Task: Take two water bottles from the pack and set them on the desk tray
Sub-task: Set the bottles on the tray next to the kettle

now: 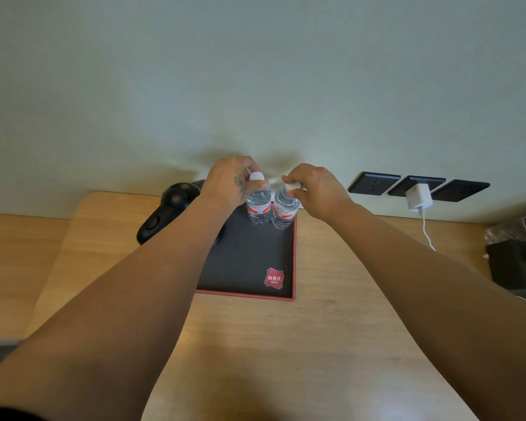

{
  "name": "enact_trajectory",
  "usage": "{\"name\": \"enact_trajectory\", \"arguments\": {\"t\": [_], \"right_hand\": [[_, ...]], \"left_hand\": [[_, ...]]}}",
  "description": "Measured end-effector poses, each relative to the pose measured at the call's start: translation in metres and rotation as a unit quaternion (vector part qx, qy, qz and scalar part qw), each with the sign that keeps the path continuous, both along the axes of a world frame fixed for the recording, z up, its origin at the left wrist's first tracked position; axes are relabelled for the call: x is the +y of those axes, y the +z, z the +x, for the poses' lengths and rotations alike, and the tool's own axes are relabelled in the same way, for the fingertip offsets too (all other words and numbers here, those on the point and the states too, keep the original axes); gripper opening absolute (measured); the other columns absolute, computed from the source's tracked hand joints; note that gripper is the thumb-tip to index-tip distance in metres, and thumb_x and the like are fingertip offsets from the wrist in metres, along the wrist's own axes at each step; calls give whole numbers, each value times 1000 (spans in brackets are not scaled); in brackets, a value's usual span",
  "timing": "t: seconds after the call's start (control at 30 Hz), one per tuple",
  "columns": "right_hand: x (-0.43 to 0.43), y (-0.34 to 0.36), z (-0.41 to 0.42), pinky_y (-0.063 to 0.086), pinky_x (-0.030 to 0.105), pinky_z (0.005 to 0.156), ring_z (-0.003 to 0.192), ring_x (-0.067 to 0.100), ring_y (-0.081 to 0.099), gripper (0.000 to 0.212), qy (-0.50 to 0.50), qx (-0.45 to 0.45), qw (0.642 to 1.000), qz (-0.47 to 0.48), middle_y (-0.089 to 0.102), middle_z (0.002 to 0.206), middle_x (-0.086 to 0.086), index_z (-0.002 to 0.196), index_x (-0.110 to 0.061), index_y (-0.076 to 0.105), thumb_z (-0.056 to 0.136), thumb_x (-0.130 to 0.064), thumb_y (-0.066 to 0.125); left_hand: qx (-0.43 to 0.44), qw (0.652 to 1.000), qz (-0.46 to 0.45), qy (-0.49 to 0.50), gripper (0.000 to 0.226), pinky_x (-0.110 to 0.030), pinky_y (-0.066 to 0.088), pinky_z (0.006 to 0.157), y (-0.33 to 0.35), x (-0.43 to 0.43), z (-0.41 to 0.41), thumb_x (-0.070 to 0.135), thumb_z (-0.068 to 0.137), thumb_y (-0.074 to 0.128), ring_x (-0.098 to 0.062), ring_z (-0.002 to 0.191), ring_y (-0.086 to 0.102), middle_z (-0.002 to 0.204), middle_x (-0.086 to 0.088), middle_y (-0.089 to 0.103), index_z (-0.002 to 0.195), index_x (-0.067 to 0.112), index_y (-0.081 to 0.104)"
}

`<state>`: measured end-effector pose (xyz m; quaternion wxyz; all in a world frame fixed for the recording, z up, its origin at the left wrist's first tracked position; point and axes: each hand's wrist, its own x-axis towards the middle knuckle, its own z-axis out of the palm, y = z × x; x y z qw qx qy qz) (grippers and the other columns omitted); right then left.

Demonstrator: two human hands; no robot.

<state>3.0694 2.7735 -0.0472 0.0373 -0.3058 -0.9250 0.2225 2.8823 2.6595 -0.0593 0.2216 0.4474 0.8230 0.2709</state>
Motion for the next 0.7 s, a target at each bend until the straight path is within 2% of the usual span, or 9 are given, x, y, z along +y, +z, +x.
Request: {"name": "enact_trajectory", "arguments": {"t": [0.17, 0.3, 0.4, 0.5, 0.6, 0.7], "right_hand": [[1, 2, 5, 55, 46, 104, 118, 37, 70, 33, 24, 4, 1000, -13, 73, 132, 16, 133, -2, 73, 100, -4, 70], [1, -3, 14, 56, 45, 103, 116, 36, 71, 31, 25, 29, 999, -31, 74, 131, 15, 132, -3, 73, 101, -2, 68], [2, -8, 18, 58, 47, 104, 116, 34, 72, 35, 19, 58, 997, -48, 75, 131, 12, 133, -7, 72, 99, -4, 73], [-1, -18, 21, 56, 47, 110, 125, 26, 70, 59, -43, 93, 990, -101, 72, 139, 4, 146, -18, 63, 91, -14, 85], [-12, -44, 23, 55, 51, 110, 128, 26, 65, 72, -131, 107, 973, -158, 66, 143, 4, 147, -21, 59, 83, -19, 92], [-24, -70, 23, 56, 52, 106, 126, 27, 64, 84, -202, 91, 953, -207, 60, 143, 7, 149, -21, 52, 77, -20, 95]], "left_hand": [[-11, 1000, -2, -6, 34, -40, 61, 78, -2, 1, 2, 41, 82, 90, -25, 80, 71, 83, 2, 72, 105, 18, 79], [1, 1000, -1, -16, 33, -34, 58, 74, -5, 5, 6, 43, 80, 91, -24, 80, 73, 88, -2, 78, 104, 22, 79], [9, 999, -4, -31, 33, -33, 56, 73, -6, 10, 7, 44, 81, 90, -23, 79, 71, 86, 2, 76, 103, 23, 78], [-6, 999, 13, -43, 35, -37, 58, 78, -14, 7, 8, 45, 85, 86, -25, 84, 71, 92, -2, 76, 106, 19, 76], [-62, 996, 62, -17, 47, -35, 56, 85, -32, -4, 13, 44, 84, 87, -23, 95, 68, 109, -8, 71, 119, 17, 72], [-155, 985, 70, 25, 66, -20, 55, 85, -58, -16, 21, 28, 81, 94, -19, 106, 66, 124, -5, 63, 135, 11, 60]]}}
